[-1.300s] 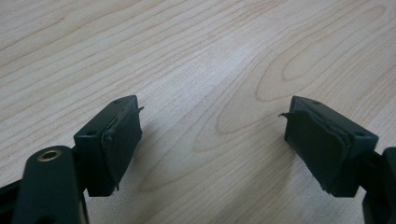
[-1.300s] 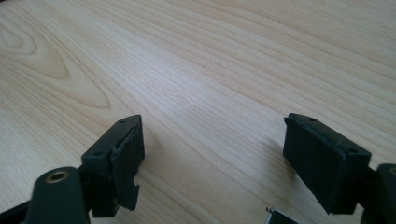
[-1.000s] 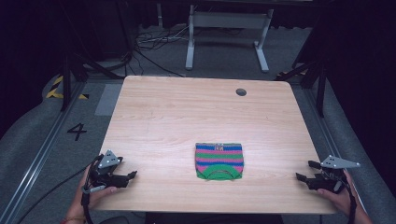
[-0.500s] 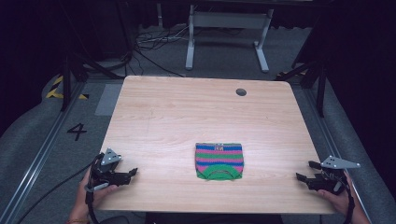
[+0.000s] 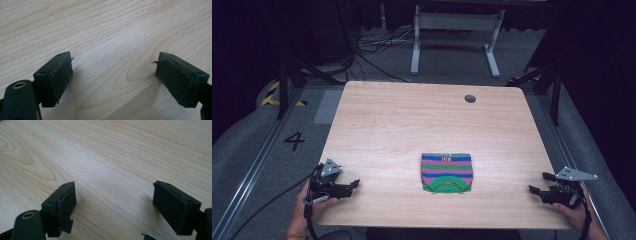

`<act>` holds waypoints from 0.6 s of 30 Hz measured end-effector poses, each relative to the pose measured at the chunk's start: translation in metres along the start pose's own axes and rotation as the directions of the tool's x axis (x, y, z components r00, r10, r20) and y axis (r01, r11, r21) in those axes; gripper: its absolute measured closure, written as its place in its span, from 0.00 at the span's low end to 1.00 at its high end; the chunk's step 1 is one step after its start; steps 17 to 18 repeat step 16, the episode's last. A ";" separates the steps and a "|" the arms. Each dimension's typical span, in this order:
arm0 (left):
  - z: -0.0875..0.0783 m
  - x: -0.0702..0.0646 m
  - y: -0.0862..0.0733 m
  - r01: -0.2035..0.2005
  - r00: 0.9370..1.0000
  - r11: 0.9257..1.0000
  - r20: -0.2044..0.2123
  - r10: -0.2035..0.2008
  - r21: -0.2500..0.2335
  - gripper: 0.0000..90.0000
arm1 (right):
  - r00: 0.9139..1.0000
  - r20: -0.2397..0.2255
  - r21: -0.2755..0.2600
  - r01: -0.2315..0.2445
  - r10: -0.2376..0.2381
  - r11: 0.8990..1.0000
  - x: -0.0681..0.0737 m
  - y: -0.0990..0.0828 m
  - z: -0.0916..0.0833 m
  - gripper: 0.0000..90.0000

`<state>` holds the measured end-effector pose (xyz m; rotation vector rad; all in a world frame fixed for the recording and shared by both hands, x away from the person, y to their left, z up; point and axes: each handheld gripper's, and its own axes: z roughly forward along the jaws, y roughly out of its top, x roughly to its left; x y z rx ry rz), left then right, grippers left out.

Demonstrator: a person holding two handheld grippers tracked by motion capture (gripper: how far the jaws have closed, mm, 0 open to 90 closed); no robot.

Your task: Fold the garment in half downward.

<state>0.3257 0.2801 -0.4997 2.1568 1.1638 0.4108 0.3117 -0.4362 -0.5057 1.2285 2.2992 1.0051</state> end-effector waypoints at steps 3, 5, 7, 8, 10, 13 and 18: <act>0.000 0.000 0.000 0.000 1.000 1.000 0.000 0.000 0.000 0.16 | 1.000 0.000 0.000 0.000 0.000 1.000 0.000 0.000 0.000 0.21; 0.000 0.000 0.000 0.001 1.000 1.000 0.000 -0.001 0.000 0.16 | 1.000 0.000 0.000 0.000 0.000 1.000 0.000 0.000 0.000 0.21; 0.000 0.000 0.000 0.001 1.000 1.000 0.000 -0.001 0.001 0.16 | 1.000 0.000 0.000 0.000 0.000 1.000 0.000 0.000 0.000 0.21; 0.000 0.000 0.000 0.001 1.000 1.000 0.000 -0.001 0.001 0.16 | 1.000 0.000 0.000 0.000 0.000 1.000 0.000 0.000 0.000 0.21; 0.000 0.000 0.000 0.003 1.000 1.000 0.000 -0.003 0.001 0.16 | 1.000 0.000 0.000 0.000 0.000 1.000 0.000 0.000 0.000 0.21; 0.000 0.000 0.000 0.003 1.000 1.000 0.000 -0.003 0.001 0.16 | 1.000 0.000 0.000 0.000 0.000 1.000 0.000 0.000 0.000 0.21; 0.000 0.000 0.000 0.003 1.000 1.000 0.000 -0.003 0.000 0.16 | 1.000 0.000 -0.001 0.001 -0.001 1.000 0.000 0.000 0.000 0.21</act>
